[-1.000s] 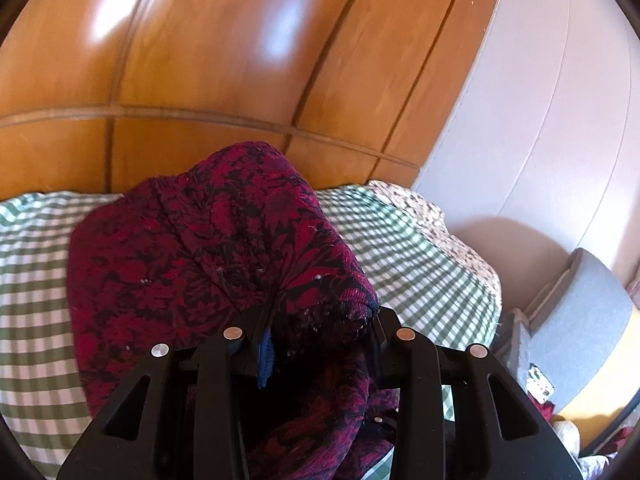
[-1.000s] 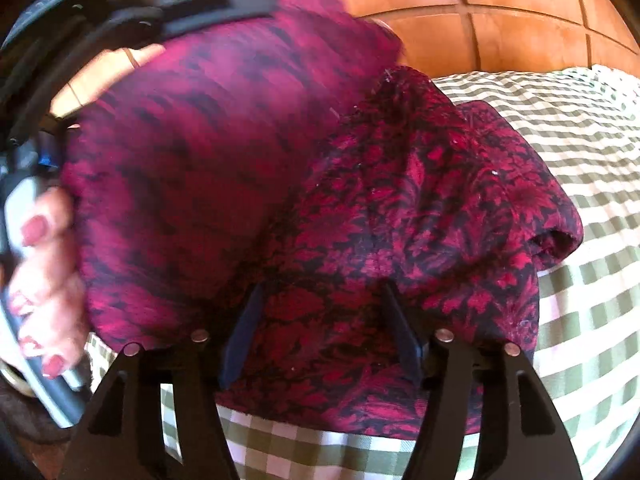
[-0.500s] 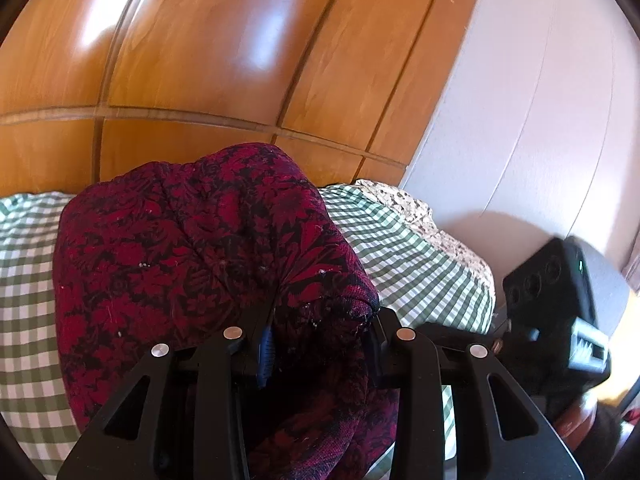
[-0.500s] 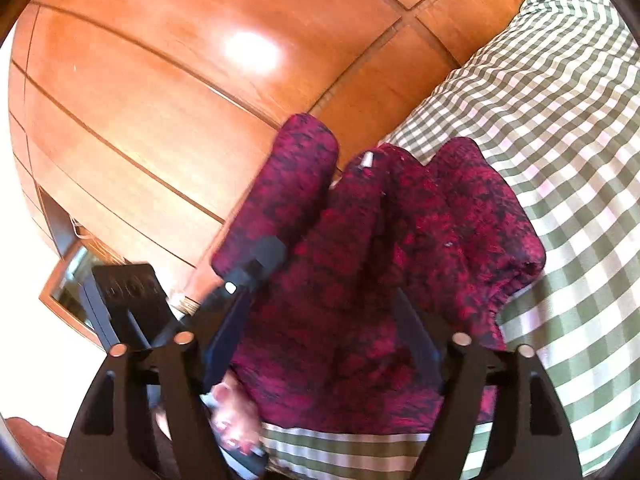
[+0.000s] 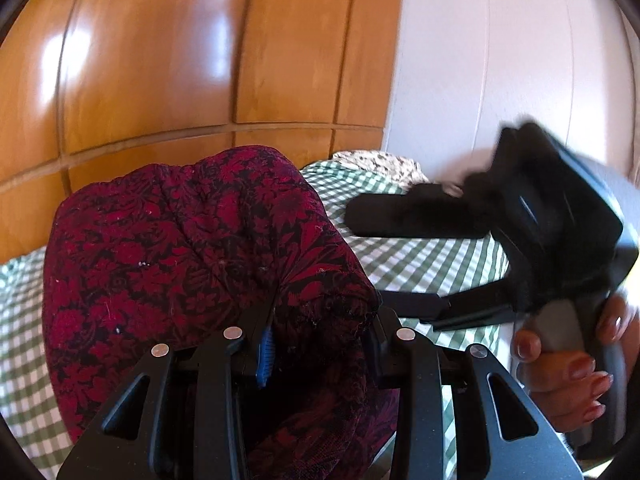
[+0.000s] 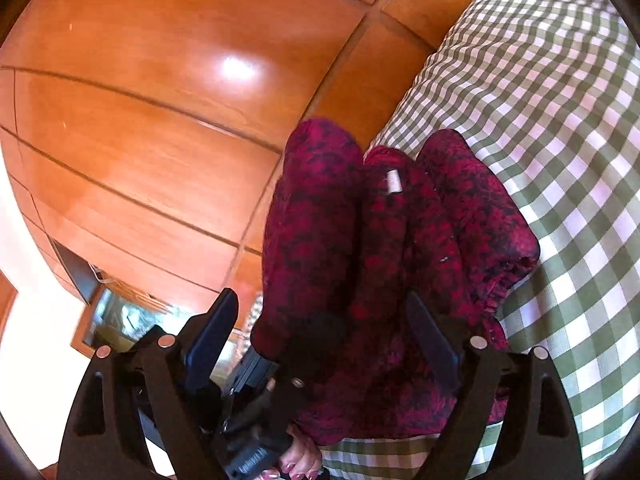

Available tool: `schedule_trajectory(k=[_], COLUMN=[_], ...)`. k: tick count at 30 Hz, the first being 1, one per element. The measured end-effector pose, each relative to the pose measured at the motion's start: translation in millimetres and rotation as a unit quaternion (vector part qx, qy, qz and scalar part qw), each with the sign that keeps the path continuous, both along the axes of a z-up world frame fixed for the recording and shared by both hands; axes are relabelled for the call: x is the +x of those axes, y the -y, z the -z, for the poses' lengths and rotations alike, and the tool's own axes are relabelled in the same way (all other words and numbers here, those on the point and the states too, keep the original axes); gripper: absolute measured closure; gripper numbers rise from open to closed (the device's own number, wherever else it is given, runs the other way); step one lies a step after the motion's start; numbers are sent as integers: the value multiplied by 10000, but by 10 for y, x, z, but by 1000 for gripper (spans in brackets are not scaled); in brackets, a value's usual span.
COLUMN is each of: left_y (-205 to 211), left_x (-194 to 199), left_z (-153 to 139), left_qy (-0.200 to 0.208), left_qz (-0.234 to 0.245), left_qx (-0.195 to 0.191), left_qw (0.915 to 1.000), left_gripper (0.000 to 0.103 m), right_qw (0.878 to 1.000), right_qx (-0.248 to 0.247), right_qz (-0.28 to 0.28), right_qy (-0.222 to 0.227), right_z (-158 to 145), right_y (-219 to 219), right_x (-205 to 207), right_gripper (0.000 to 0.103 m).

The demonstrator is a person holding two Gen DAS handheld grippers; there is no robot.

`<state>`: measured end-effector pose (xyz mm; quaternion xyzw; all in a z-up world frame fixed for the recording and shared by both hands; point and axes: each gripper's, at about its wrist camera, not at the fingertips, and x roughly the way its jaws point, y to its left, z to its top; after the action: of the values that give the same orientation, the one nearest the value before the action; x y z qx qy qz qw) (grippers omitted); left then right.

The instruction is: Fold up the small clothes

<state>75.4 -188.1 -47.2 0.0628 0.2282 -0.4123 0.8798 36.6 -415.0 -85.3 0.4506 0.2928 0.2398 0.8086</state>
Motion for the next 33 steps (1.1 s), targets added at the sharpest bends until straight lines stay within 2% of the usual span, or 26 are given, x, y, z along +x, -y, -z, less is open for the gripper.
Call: schedule_trajectory(k=[5,10,12,14,15,16,19,27,31,33], left_y=[114,149,183,192,205,206,186,-395,-761,-911], left_x=[-140,-204,-223,-275,-314,-351,-444,-732,-751,-656], left_z=[72,111,124,128,124,124,130,-71,-214,-226], left_qy=[322,423,419,445,488,533,574,226,199,107], left_qz=[134,183,222,374,473,558,676,1089,674,307], left_qx=[402,515,543,536,514,522,562,-312,-800,-1029], left_qw=[9986,9976,9974,9969,9964,9957,9945,9933,9943,9942], left_gripper=[69,69,67,53,51,48,47,47,47,37], right_qw=[9998,9950,9930,9916,9901,9892,9923,9945,9951,9955], right_qx=[-62,-588,-662,-786,-893,-929,-538,-477,-544,-553], right_qz=[-182,-751,-818,-782,-746,-733,-696,-637,-568,-528], right_qy=[4,-292,-544,-666,-780,-862,-875,-683,-604,-557], right_z=[-104,-189,-159,-122,-87,-55,65,154,178,186], right_y=[-78,-227,-249,-260,-264,-259,-197,-113,-140,-139], right_x=[131,498,603,661,678,676,637,646,630,576], right_gripper=[9,9,19,42,49,62,66,67,66,66])
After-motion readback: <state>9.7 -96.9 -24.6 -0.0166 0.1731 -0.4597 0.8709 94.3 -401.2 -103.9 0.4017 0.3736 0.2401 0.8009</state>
